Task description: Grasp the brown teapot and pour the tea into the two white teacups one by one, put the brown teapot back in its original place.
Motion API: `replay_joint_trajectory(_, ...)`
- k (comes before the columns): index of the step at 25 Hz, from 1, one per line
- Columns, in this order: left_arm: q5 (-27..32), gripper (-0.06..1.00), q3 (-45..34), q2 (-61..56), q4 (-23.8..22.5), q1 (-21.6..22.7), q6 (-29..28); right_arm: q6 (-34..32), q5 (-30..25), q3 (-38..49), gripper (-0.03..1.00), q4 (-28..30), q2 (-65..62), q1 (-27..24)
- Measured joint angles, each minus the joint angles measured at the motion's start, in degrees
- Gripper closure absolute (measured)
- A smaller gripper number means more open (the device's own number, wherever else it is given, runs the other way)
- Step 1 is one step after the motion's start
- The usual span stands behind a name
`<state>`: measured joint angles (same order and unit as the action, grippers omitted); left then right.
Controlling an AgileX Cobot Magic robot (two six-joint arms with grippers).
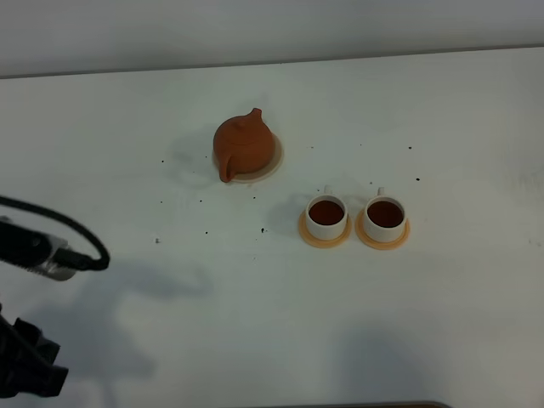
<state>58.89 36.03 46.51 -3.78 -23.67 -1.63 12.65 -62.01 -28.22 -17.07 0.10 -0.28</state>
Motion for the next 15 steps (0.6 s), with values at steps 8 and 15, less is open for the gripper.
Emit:
replay_joint_trajectory(8,-0.7,0.54,-3.3,-15.0,-1.1,0.0,0.0,0.0,0.0,0.0,0.73,0.0,0.0,0.0)
replay_joint_trajectory(15,-0.3,0.54,-3.8,-21.3,-1.1,0.0,0.0,0.0,0.0,0.0,0.73,0.0,0.0,0.0)
